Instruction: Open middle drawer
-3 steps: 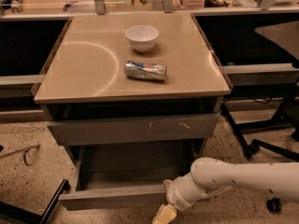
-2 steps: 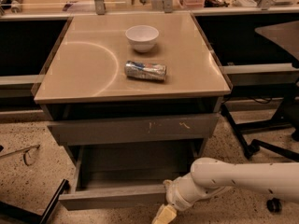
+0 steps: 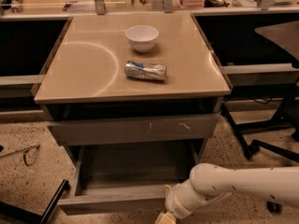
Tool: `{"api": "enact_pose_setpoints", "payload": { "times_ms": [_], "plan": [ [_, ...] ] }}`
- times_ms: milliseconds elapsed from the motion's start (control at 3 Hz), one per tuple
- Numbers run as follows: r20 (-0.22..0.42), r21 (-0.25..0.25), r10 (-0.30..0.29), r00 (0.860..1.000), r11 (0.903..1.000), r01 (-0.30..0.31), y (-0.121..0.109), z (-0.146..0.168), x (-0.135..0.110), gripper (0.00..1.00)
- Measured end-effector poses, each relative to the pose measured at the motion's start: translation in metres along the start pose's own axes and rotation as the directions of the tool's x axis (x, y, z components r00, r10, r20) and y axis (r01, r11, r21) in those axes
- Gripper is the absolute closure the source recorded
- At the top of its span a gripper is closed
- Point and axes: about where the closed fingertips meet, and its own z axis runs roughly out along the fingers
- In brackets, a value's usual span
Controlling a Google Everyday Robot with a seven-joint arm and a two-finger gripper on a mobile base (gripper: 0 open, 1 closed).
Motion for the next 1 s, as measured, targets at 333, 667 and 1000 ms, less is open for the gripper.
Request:
{"api": "enact_pose_setpoints", "payload": {
  "times_ms": [333,667,1000],
  "plan": [
    [0.000,0.000,0.000,1.000,1.0000,0.000,0.000,-0.001,-0.002,0.00],
    [-0.008,0.026,0.067,0.998,0.9975,-0.066,0.050,-0.018,0.037,0.00],
    [-0.008,0.026,0.067,0.998,0.9975,-0.066,0.050,-0.018,0.037,0.00]
  ]
}}
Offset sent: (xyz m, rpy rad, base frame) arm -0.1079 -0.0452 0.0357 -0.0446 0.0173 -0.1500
